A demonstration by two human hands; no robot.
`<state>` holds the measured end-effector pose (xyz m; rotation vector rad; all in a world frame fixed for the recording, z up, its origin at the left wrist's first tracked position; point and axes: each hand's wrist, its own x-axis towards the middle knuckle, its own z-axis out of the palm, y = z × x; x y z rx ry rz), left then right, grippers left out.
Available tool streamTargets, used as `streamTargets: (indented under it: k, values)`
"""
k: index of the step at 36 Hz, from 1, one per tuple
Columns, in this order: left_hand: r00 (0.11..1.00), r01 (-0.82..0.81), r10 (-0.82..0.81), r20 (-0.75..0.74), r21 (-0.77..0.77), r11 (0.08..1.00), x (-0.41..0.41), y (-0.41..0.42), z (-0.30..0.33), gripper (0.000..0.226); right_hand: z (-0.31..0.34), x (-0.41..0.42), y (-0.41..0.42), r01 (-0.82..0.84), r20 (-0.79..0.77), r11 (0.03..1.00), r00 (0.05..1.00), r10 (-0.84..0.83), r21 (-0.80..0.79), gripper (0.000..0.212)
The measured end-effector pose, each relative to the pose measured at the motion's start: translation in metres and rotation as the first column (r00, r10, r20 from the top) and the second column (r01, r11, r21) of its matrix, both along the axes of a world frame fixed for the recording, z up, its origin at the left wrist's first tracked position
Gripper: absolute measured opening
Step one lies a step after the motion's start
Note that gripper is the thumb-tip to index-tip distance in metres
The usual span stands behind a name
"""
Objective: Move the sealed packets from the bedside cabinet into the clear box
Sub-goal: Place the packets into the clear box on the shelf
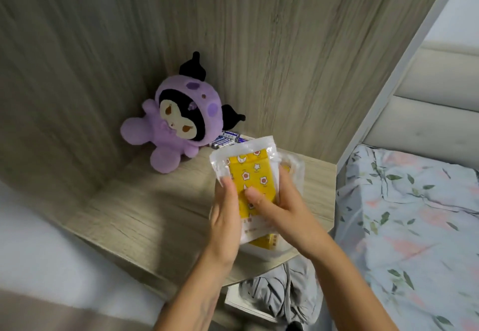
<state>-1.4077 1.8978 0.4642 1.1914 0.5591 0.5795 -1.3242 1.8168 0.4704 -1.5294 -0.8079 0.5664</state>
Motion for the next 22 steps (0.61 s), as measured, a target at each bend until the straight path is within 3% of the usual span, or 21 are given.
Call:
streamTargets:
  k: [4, 5, 6, 7, 8, 9, 12, 14, 17, 19, 22]
  values:
    - [0.984, 0.095, -0.068, -0.162, 0.163, 0.982, 0.008, 0.012, -0.013, 0.080, 0.002, 0.017, -0.001, 0.019, -0.162, 0.998, 0.987, -0.008, 0.064, 0.046]
    - [0.981, 0.112, -0.057, -0.187, 0.302, 0.947, 0.009, 0.015, -0.015, 0.072, 0.006, 0.024, -0.002, 0.041, -0.149, 0.997, 0.988, -0.029, 0.072, 0.044]
    - [0.974, 0.134, -0.015, -0.226, 0.519, 0.845, 0.008, 0.016, -0.014, 0.065, 0.011, 0.033, -0.003, 0.075, -0.115, 0.994, 0.991, -0.066, 0.081, 0.042]
    - [0.968, 0.130, 0.068, -0.242, 0.715, 0.686, 0.008, 0.019, -0.012, 0.064, 0.018, 0.043, -0.004, 0.117, -0.053, 0.989, 0.992, -0.113, 0.086, 0.041]
    - [0.958, 0.135, 0.157, -0.241, 0.858, 0.496, 0.010, 0.023, -0.015, 0.062, 0.025, 0.054, -0.004, 0.154, 0.042, 0.984, 0.986, -0.158, 0.087, 0.040]
    - [0.938, 0.214, 0.173, -0.299, 0.896, 0.390, 0.011, 0.025, -0.012, 0.056, 0.032, 0.065, -0.004, 0.184, 0.167, 0.980, 0.966, -0.196, 0.080, 0.039]
    - [0.824, 0.508, 0.156, -0.545, 0.832, 0.221, 0.016, 0.027, -0.019, 0.045, 0.050, 0.091, 0.008, 0.227, 0.533, 0.971, 0.831, -0.155, -0.071, 0.041]
    - [0.807, 0.563, 0.147, -0.572, 0.820, 0.101, 0.017, 0.023, -0.019, 0.048, 0.051, 0.099, 0.024, 0.244, 0.681, 0.929, 0.732, 0.012, -0.279, 0.052]
    - [0.734, 0.665, 0.148, -0.662, 0.746, 0.040, 0.022, 0.020, -0.019, 0.054, 0.038, 0.094, 0.047, 0.308, 0.739, 0.760, 0.597, 0.314, -0.572, 0.065]
    - [0.681, 0.719, 0.165, -0.713, 0.694, 0.035, 0.024, 0.023, -0.019, 0.052, 0.027, 0.087, 0.054, 0.322, 0.725, 0.710, 0.575, 0.379, -0.627, 0.056]
    - [0.666, 0.730, 0.167, -0.727, 0.681, 0.053, 0.024, 0.023, -0.014, 0.048, 0.018, 0.086, 0.055, 0.337, 0.745, 0.722, 0.561, 0.362, -0.604, 0.048]
